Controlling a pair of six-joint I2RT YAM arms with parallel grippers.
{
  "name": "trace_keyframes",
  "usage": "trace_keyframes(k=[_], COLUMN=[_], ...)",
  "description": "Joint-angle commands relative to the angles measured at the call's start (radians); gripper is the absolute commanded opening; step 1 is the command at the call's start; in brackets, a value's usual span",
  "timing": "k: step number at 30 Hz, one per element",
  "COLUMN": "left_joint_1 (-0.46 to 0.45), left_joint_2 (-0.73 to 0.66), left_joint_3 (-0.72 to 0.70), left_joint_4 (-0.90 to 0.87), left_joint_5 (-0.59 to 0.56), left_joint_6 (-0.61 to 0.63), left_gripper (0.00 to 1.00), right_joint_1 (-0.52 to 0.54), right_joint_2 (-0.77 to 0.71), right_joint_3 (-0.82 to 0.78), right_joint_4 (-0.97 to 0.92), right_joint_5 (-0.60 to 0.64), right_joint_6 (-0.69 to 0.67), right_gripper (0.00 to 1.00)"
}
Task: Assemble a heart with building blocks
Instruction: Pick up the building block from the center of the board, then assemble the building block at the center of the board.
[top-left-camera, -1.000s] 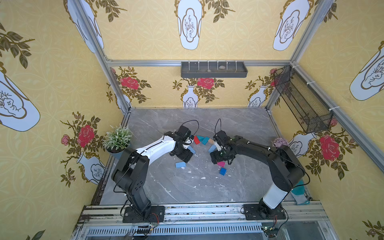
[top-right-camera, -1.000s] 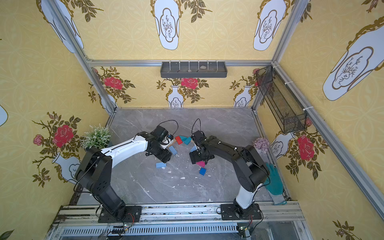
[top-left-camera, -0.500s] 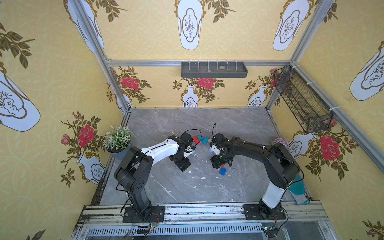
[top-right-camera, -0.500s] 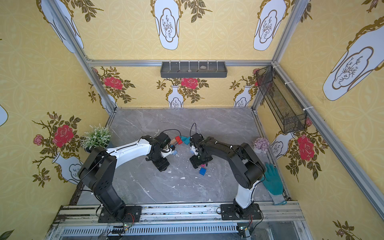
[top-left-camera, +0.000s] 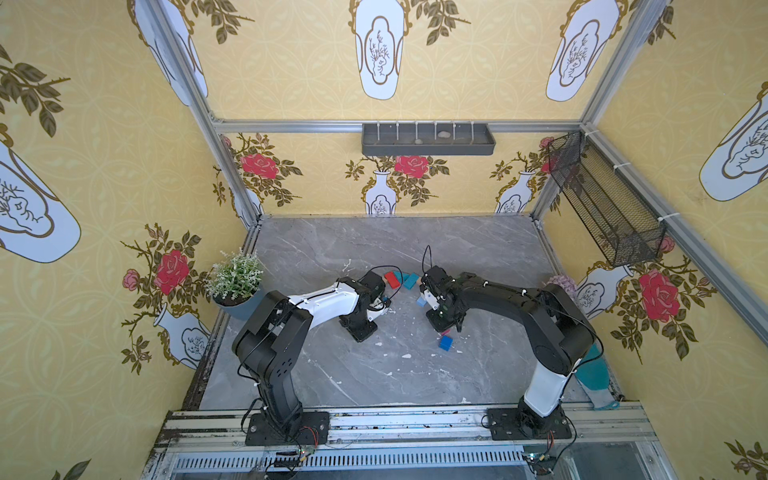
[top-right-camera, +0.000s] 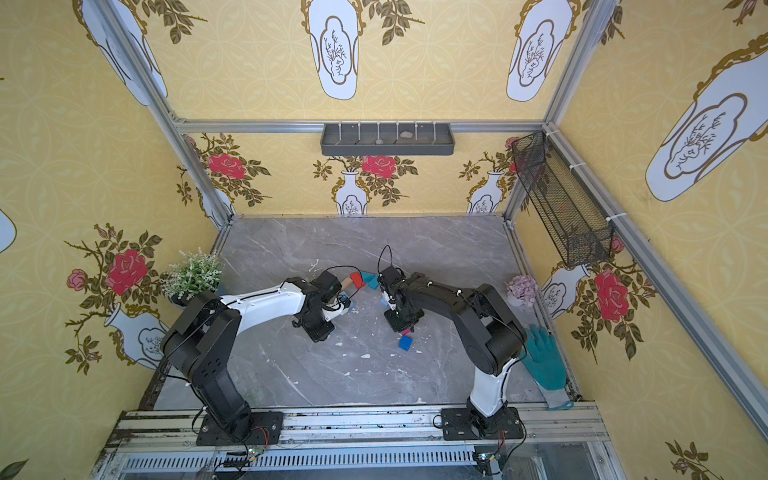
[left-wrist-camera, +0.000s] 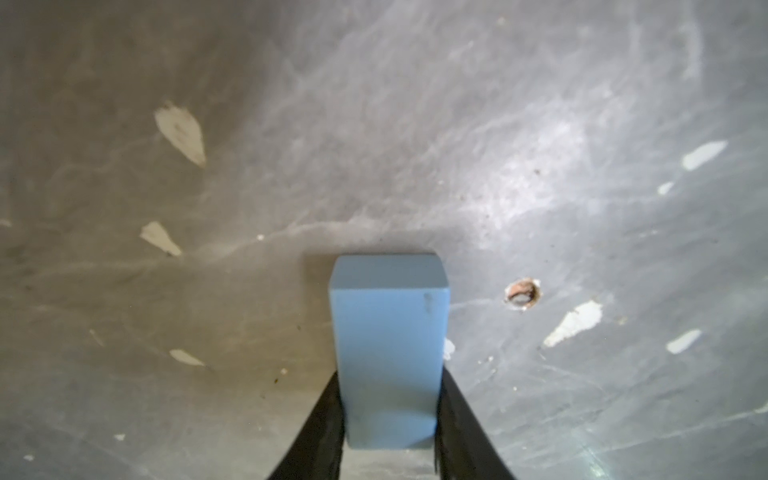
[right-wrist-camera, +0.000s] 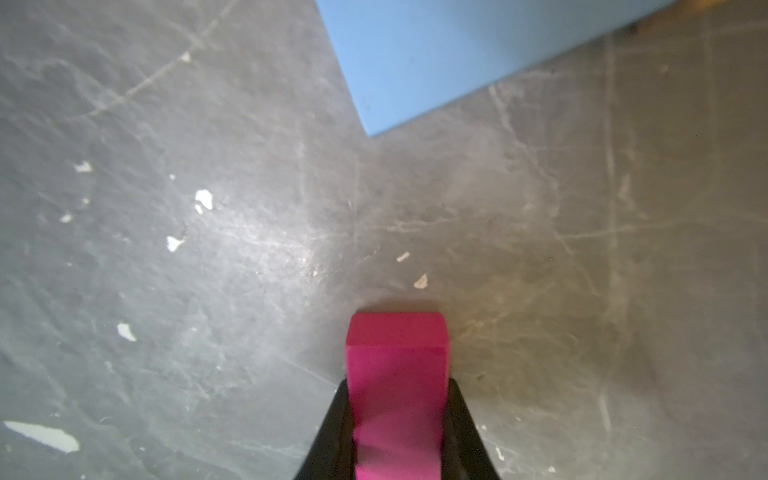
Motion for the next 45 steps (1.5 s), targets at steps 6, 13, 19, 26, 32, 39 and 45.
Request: trace_keyframes(k=[6, 13, 19, 26, 32, 39, 45], left_joint_1=[-0.011, -0.068, -0.09, -0.095, -0.114, -0.124, -0.124], left_joint_2=[-0.016, -0.003, 0.112, 0.191, 0.23, 0.259, 0.304], left_joint_3=[0.076, 0.192, 0.317, 0.337, 0.363, 0.383, 0.446], left_joint_4=[-0.014, -0.07, -0.079, -0.025, -0.022, -0.039, -0.083], left_joint_5=[0.06, 0.146, 0.202, 0.151, 0.101, 0.08, 0.08], left_joint_6=[-0.312, -0.778, -1.215, -1.619, -1.748, -1.777, -1.722], left_gripper=[0.2, 0.14, 0.12, 0.08, 0.1, 0.13, 0.14], right_joint_1=[0.0, -0.123, -0.28, -0.389, -0.394, -0.394, -0.396], right_joint_2=[-0.089, -0.202, -0.288, -0.328, -0.348, -0.365, -0.375], right_joint_3=[-0.021, -0.005, -0.023, -0.028, -0.064, -0.084, -0.091], right_joint_4=[-0.022, -0.042, -0.044, -0.048, -0.035, -0.026, -0.026], right_joint_5=[-0.091, -0.083, -0.067, -0.08, -0.094, -0.096, -0.091], right_joint_6=[0.071, 0.237, 0.28, 0.218, 0.214, 0.219, 0.228], right_gripper=[0.02, 0.0, 0.0, 0.0, 0.0, 0.0, 0.0])
